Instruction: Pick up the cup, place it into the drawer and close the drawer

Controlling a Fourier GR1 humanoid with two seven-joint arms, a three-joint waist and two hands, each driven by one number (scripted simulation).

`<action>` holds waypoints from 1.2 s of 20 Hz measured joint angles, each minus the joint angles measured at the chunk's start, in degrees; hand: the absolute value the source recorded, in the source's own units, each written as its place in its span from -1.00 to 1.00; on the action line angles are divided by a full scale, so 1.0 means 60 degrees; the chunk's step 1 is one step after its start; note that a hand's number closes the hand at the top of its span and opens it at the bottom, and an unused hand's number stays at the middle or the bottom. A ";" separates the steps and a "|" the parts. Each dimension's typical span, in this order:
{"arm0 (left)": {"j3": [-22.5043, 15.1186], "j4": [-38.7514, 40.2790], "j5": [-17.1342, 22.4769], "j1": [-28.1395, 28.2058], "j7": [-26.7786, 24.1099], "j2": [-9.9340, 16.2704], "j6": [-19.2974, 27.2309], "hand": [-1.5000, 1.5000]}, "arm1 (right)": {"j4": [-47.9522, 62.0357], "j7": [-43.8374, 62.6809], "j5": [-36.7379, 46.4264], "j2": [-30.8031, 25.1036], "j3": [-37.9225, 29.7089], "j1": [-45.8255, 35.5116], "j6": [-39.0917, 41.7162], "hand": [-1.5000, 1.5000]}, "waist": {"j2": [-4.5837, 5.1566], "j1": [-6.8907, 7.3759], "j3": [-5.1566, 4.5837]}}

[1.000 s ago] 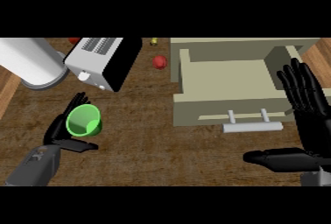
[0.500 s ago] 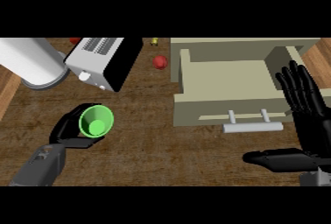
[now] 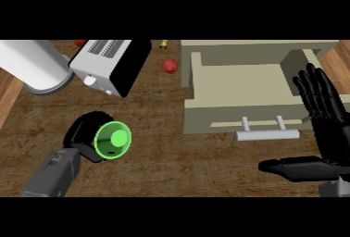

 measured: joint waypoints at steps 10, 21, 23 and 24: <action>0.1340 -0.0571 0.1253 0.0532 -0.1213 -0.0409 0.1897 1.00 | 0.0148 -0.0161 0.0112 0.0045 -0.0099 0.0064 -0.0080 -1.00 | -0.0061 0.0199 0.0022; 0.1019 -0.2588 0.1516 0.0103 -0.0709 -0.0894 0.2555 1.00 | -0.0162 -0.0059 -0.0186 -0.0139 -0.0543 0.0400 0.0093 -1.00 | -0.0171 0.0346 0.0059; 0.0831 -0.3251 0.1507 -0.0137 -0.0320 -0.1042 0.2858 1.00 | -0.0175 -0.0072 -0.0261 -0.0211 -0.0666 0.0472 0.0163 -1.00 | -0.0191 0.0378 0.0064; 0.0718 -0.3594 0.1479 -0.0189 -0.0192 -0.1136 0.3012 1.00 | -0.0286 0.0000 -0.0202 -0.0165 -0.0624 0.0524 0.0106 -1.00 | -0.0196 0.0386 0.0066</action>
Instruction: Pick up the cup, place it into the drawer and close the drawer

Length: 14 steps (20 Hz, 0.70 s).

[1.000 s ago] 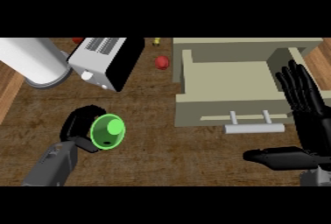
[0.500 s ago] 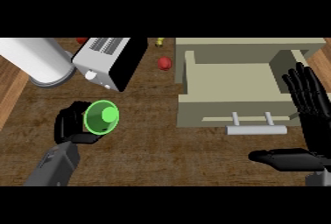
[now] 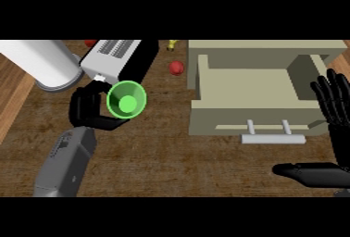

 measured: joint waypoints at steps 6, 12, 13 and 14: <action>-0.0684 -0.2136 -0.0040 -0.0659 0.1787 -0.0648 0.0966 1.00 | -0.0057 0.0034 -0.0096 -0.0100 -0.0168 0.0142 0.0145 -1.00 | -0.0016 0.0040 0.0004; -0.1447 -0.3316 -0.0151 -0.1737 0.3585 -0.1093 0.2142 1.00 | 0.0209 -0.0031 -0.0166 -0.0075 -0.0257 -0.0090 0.0192 -1.00 | 0.0017 -0.0029 -0.0001; -0.1644 -0.3550 -0.0147 -0.1805 0.3872 -0.1123 0.2371 1.00 | 0.0216 -0.0069 -0.0145 -0.0068 -0.0266 -0.0078 0.0199 -1.00 | 0.0018 -0.0032 -0.0002; -0.1825 -0.3627 -0.0146 -0.2018 0.4153 -0.1147 0.2629 1.00 | 0.0339 -0.0105 -0.0069 -0.0034 -0.0218 -0.0182 0.0167 -1.00 | 0.0023 -0.0040 -0.0002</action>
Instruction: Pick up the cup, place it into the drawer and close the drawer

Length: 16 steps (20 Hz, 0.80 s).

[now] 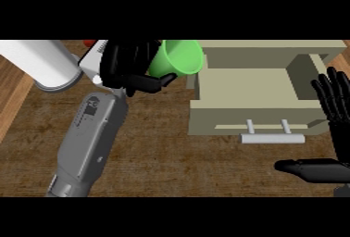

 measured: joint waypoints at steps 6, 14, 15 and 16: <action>-0.0712 0.0438 0.0101 -0.1582 0.1137 -0.0067 0.1364 1.00 | 0.0172 -0.0311 0.0091 0.0112 0.0047 0.0078 0.0065 -1.00 | 0.0028 -0.0098 -0.0002; -0.1570 0.2612 0.1284 -0.3328 0.1277 -0.0084 0.2572 1.00 | 0.0168 -0.0255 -0.0166 -0.0056 -0.0122 0.0039 0.0374 -1.00 | 0.0082 -0.0312 -0.0001; -0.1721 0.2855 0.1500 -0.3419 0.1194 -0.0086 0.2643 1.00 | 0.0153 -0.0174 -0.0172 -0.0074 -0.0126 -0.0048 0.0366 -1.00 | 0.0085 -0.0319 0.0001; -0.1838 0.2999 0.1630 -0.3540 0.1271 -0.0087 0.2713 1.00 | 0.0111 -0.0119 -0.0172 -0.0108 -0.0171 -0.0065 0.0359 -1.00 | 0.0081 -0.0305 -0.0001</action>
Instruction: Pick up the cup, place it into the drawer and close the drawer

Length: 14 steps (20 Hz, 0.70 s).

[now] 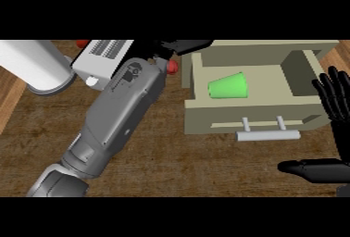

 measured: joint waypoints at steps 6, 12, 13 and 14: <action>-0.0765 0.1368 0.0805 -0.0781 -0.0194 -0.0001 0.0387 1.00 | 0.0105 -0.0014 0.0088 0.0081 0.0076 -0.0147 -0.0027 -1.00 | 0.0025 -0.0084 0.0001; -0.1847 0.2130 0.1586 -0.1036 -0.0407 -0.0001 0.0706 1.00 | 0.0223 -0.0040 -0.0090 -0.0024 -0.0052 -0.0242 0.0157 -1.00 | 0.0048 -0.0209 0.0004; -0.2103 0.2212 0.1684 -0.1018 -0.0427 0.0000 0.0835 1.00 | 0.0354 -0.0173 -0.0032 -0.0003 -0.0035 -0.0272 0.0161 -1.00 | 0.0058 -0.0249 0.0005; -0.2326 0.2347 0.1730 -0.1038 -0.0388 0.0000 0.0941 1.00 | 0.0373 -0.0183 -0.0005 0.0013 -0.0011 -0.0331 0.0144 -1.00 | 0.0068 -0.0280 0.0007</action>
